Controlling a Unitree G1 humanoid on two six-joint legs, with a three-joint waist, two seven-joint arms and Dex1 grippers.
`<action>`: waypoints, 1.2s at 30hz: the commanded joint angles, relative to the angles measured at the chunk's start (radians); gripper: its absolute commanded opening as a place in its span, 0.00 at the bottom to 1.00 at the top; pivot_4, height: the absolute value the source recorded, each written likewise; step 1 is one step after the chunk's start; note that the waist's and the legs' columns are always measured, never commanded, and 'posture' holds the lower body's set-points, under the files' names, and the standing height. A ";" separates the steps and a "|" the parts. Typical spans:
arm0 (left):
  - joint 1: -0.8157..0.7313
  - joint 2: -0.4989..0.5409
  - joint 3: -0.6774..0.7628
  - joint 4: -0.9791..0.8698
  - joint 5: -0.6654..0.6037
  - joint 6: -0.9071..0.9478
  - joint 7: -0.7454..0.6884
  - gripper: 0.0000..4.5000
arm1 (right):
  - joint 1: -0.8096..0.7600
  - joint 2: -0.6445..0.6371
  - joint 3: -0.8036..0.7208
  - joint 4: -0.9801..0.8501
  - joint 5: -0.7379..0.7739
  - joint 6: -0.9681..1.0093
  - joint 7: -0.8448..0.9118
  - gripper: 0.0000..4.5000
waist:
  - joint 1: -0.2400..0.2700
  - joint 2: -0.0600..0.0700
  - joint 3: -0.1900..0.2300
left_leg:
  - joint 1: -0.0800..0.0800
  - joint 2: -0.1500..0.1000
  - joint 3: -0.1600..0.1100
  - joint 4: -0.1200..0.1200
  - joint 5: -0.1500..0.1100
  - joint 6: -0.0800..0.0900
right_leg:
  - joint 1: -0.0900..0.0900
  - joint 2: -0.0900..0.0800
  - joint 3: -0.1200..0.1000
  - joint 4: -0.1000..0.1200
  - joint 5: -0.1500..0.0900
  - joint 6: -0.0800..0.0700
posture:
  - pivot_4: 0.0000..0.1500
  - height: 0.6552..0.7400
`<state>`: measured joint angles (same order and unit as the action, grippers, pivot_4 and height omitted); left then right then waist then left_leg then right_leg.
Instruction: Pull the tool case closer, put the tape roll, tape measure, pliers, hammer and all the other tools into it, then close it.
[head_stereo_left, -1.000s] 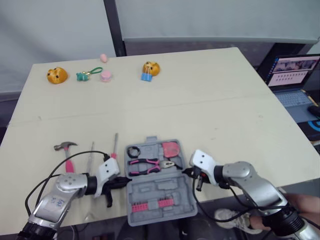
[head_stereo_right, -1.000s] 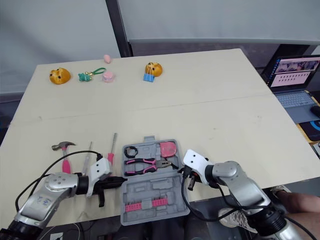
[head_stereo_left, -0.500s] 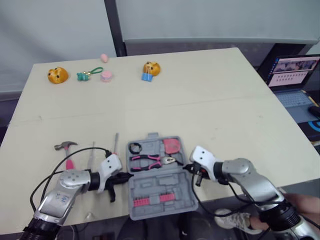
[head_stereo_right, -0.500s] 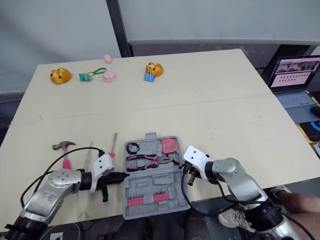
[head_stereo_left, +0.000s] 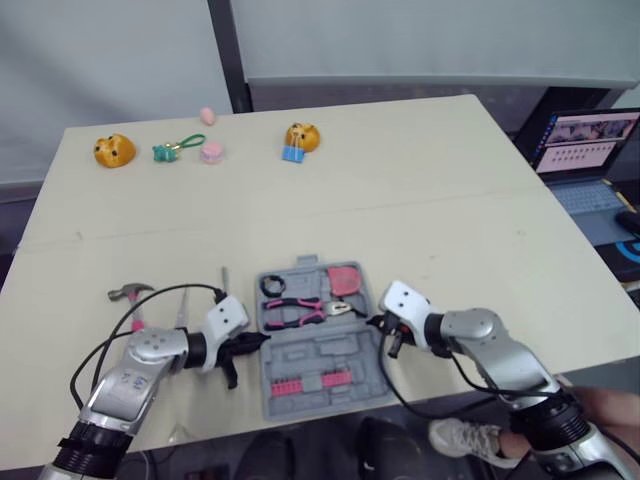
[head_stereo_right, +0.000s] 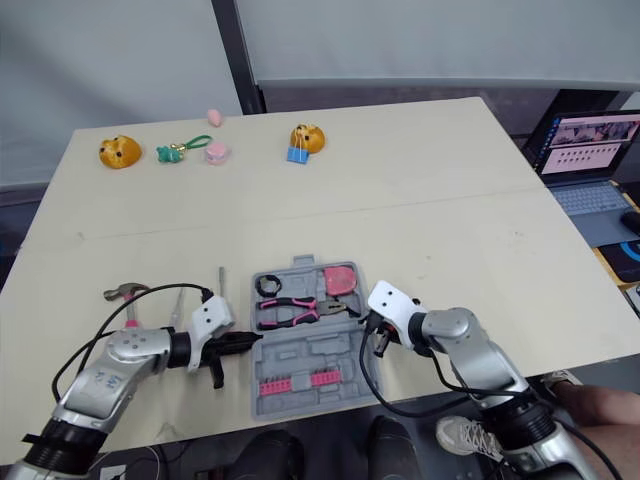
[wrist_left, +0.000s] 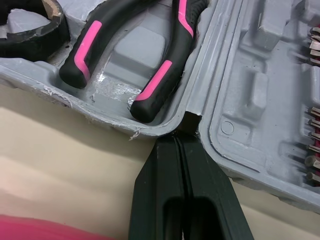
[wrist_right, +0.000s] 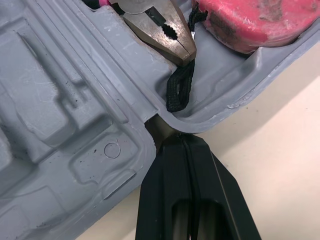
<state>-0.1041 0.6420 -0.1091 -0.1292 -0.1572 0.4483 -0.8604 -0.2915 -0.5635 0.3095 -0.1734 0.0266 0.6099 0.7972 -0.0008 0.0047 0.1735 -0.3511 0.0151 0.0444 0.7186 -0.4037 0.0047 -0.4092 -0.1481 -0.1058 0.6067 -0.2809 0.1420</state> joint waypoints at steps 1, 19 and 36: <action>-0.026 -0.014 -0.009 -0.021 -0.011 -0.005 0.000 0.01 | -0.006 0.018 0.009 0.007 -0.005 -0.013 -0.015 0.00 | -0.001 0.000 0.000 | 0.000 0.000 0.000 0.000 0.000 0.000 | 0.000 0.000 0.000 0.000 0.000 0.000 | 1.00 1.00; -0.059 -0.016 -0.004 -0.004 0.001 0.005 0.019 0.01 | -0.039 0.050 0.003 0.054 -0.029 -0.022 -0.036 0.00 | -0.002 0.000 0.000 | 0.000 0.000 0.000 0.000 0.000 0.000 | 0.000 0.000 0.000 0.000 0.000 0.000 | 1.00 1.00; -0.072 -0.016 -0.007 0.003 0.020 0.002 0.039 0.01 | -0.047 0.059 0.002 0.063 -0.035 -0.021 -0.042 0.00 | -0.002 0.000 0.000 | 0.000 0.000 0.000 0.000 0.000 0.000 | 0.000 0.000 0.000 0.000 0.000 0.000 | 1.00 1.00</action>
<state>-0.1539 0.6351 -0.1092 -0.1051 -0.1356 0.4672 -0.8229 -0.3348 -0.5179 0.3048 -0.1133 -0.0052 0.5899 0.7698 -0.0031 0.0047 0.1735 -0.3510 0.0152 0.0444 0.7185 -0.4036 0.0045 -0.4092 -0.1481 -0.1059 0.6067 -0.2809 0.1420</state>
